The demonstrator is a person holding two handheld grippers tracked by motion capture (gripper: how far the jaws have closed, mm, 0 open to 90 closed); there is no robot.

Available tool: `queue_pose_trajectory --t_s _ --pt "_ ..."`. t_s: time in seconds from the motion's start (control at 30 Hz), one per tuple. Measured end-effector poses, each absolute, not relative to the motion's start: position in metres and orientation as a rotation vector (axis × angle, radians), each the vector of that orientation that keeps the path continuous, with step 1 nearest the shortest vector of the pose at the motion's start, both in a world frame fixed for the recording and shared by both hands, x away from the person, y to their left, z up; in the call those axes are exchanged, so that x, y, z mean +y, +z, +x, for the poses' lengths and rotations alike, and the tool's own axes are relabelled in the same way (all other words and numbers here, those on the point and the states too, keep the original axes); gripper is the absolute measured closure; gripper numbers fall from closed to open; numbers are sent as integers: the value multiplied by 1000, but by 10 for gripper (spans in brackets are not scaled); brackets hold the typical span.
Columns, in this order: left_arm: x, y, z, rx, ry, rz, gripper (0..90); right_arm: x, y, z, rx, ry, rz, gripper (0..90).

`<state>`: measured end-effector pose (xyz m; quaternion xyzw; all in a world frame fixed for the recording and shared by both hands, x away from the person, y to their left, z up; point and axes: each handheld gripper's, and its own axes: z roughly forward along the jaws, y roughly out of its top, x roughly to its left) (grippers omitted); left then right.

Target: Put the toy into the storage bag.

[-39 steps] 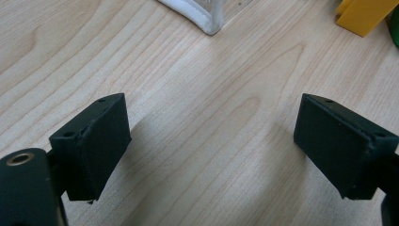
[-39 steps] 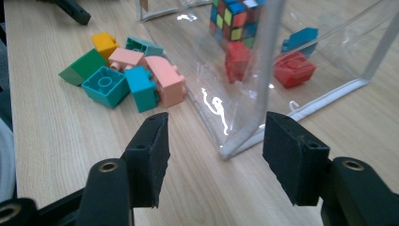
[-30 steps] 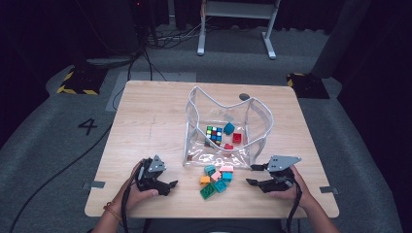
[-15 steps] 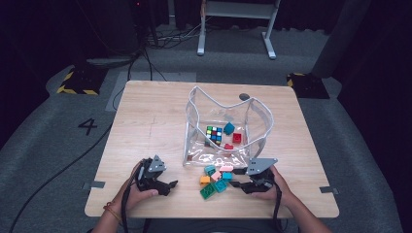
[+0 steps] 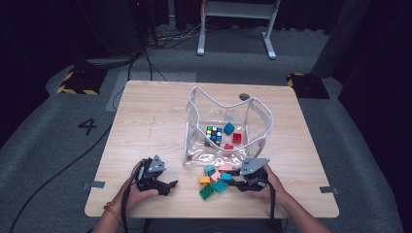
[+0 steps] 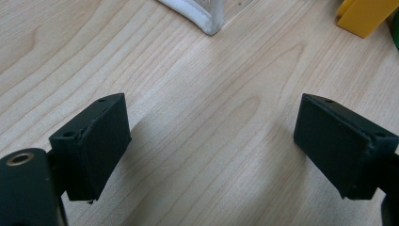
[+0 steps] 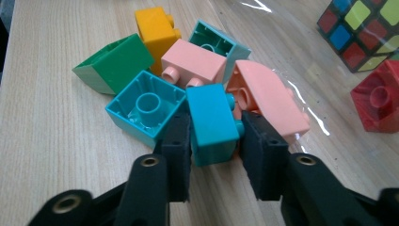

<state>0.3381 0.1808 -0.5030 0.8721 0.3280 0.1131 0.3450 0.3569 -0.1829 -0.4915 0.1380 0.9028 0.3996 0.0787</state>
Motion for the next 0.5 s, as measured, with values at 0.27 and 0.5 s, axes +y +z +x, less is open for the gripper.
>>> queue_pose_trajectory --t_s 0.27,0.5 --pt "181 -503 338 857 291 2261 114 -189 -492 356 2698 1205 427 678" --pt "181 -503 338 856 291 2262 114 -198 -490 352 2682 1209 439 677"
